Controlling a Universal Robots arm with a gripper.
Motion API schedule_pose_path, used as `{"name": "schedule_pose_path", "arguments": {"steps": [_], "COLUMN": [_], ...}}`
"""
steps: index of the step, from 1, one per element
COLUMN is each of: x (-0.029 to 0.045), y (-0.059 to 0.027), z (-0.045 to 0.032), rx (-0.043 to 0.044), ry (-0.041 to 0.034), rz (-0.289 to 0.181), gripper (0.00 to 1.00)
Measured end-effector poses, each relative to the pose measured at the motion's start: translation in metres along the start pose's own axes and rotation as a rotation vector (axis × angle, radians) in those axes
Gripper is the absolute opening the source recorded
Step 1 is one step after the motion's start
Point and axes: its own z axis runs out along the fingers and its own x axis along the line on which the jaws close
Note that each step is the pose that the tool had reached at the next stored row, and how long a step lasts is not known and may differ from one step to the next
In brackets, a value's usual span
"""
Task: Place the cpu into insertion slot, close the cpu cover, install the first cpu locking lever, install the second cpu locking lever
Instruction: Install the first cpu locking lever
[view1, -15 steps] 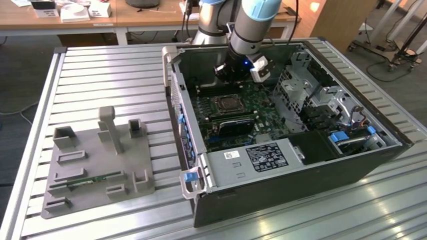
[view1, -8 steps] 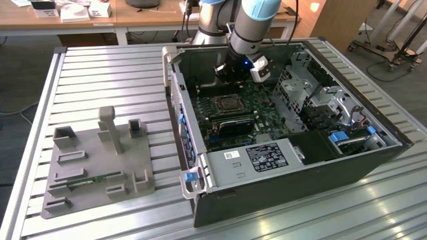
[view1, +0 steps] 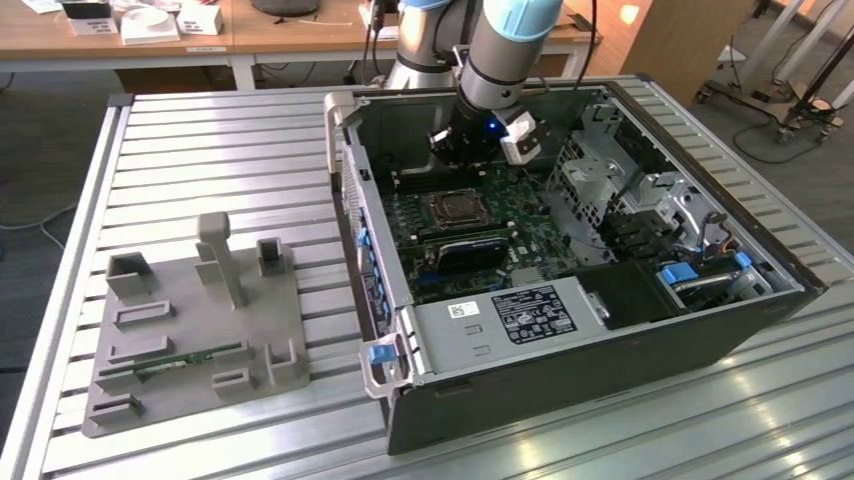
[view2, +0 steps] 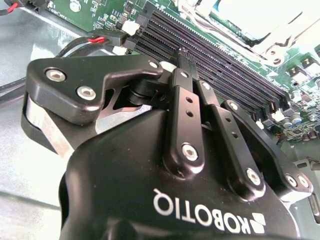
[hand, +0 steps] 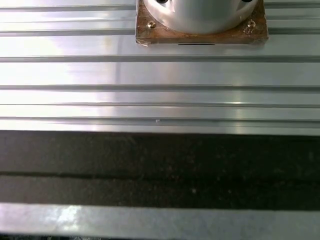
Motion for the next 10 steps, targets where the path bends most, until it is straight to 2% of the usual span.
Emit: {"name": "schedule_pose_path", "arguments": {"steps": [1, 3, 4, 10], "x": [0.0000, 0.0000, 0.0000, 0.0000], "y": [0.0002, 0.0012, 0.0017, 0.0019], "z": [0.0000, 0.0003, 0.0004, -0.0003], "rx": [0.0047, 0.0280, 0.0358, 0.0389], "ry": [0.0002, 0.0003, 0.0004, 0.0005], "rz": [0.000, -0.001, -0.001, -0.001], "gripper": [0.10, 0.10, 0.10, 0.10]}}
